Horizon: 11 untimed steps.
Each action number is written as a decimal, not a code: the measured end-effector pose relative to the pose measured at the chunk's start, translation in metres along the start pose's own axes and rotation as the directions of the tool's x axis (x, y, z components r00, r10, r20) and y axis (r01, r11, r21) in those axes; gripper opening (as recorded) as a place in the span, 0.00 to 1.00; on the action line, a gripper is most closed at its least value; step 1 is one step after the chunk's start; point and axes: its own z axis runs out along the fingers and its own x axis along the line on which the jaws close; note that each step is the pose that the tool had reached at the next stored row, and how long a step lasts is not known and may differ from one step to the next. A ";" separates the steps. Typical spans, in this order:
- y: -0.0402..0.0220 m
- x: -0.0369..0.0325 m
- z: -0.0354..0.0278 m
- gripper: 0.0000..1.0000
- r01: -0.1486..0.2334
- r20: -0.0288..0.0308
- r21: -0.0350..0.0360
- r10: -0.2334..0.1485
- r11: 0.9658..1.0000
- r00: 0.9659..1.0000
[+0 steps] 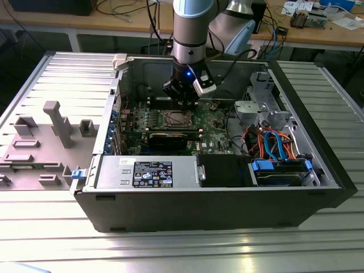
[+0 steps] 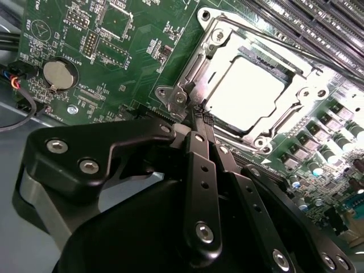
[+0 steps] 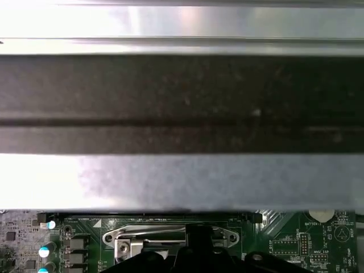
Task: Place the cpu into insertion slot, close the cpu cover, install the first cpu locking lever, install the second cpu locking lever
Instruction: 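Install the second cpu locking lever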
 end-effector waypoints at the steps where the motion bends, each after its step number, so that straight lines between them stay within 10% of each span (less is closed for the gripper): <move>1: 0.0001 0.0000 -0.0013 0.11 0.000 0.000 0.001 0.000 1.000 1.000; 11: -0.0070 0.0007 -0.0054 0.11 0.000 0.000 0.007 0.000 1.000 1.000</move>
